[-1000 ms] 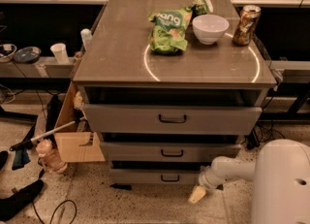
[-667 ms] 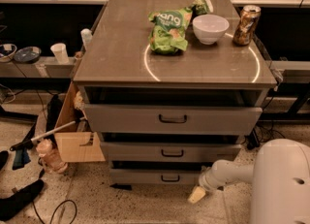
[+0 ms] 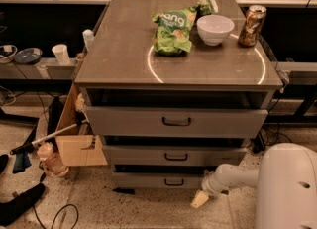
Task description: Open bottom drawer
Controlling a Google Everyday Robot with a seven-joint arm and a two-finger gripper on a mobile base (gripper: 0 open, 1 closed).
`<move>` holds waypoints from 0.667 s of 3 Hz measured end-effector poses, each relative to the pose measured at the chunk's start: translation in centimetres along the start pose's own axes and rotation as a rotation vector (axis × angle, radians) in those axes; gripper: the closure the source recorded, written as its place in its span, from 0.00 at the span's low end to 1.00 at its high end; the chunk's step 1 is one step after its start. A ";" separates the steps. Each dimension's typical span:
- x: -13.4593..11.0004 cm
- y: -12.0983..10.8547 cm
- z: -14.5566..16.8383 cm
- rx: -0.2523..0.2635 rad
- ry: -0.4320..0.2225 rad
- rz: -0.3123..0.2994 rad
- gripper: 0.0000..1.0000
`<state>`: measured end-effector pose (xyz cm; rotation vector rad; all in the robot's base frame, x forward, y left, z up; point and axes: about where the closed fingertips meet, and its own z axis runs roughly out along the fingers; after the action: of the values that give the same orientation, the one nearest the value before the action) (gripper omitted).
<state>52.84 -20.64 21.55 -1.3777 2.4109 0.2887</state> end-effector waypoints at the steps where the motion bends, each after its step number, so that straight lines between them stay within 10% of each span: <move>1: -1.1 -0.1 1.0 0.000 -0.024 -0.026 0.00; 2: -2.4 -0.3 1.9 0.004 -0.042 -0.052 0.00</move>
Offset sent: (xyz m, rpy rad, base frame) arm 0.0327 0.0347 -0.0083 0.0308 -0.0734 0.0685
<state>54.63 -18.27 20.80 -1.4156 2.3372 0.2961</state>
